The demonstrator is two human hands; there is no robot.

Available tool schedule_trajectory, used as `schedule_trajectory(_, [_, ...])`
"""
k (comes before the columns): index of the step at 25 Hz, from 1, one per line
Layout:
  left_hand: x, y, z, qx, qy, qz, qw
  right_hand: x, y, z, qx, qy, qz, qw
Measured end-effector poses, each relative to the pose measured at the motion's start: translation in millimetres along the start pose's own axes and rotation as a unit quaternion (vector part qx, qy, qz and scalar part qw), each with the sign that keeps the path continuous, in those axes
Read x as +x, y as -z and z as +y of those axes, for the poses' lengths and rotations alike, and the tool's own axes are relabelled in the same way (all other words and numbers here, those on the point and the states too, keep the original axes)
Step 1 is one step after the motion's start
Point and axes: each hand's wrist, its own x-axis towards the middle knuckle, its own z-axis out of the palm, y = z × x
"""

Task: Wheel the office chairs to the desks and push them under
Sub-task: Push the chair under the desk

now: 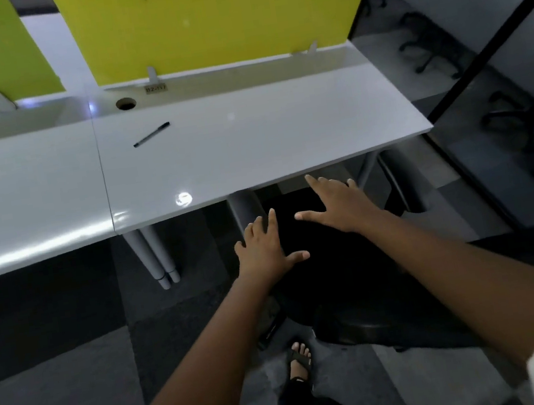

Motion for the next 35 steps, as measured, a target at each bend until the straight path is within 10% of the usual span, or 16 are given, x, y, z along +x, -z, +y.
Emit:
schedule_trajectory(11, [-71.5, 14.4, 177.7, 0.112, -0.097, -0.026, 0.989, -152.0, 58.3, 137.6, -0.004, 0.051, -0.017, 0.999])
schedule_trajectory(19, [-115.1, -62.1, 281.3, 0.114, 0.012, -0.013, 0.993, -231.9, 39.6, 236.0, 0.078, 0.171, -0.009, 0.982])
schedule_trajectory(35, [-199.0, -117.2, 265.7, 0.223, -0.017, 0.052, 0.973, -312.1, 12.2, 286.0, -0.03, 0.173, 0.047, 0.983])
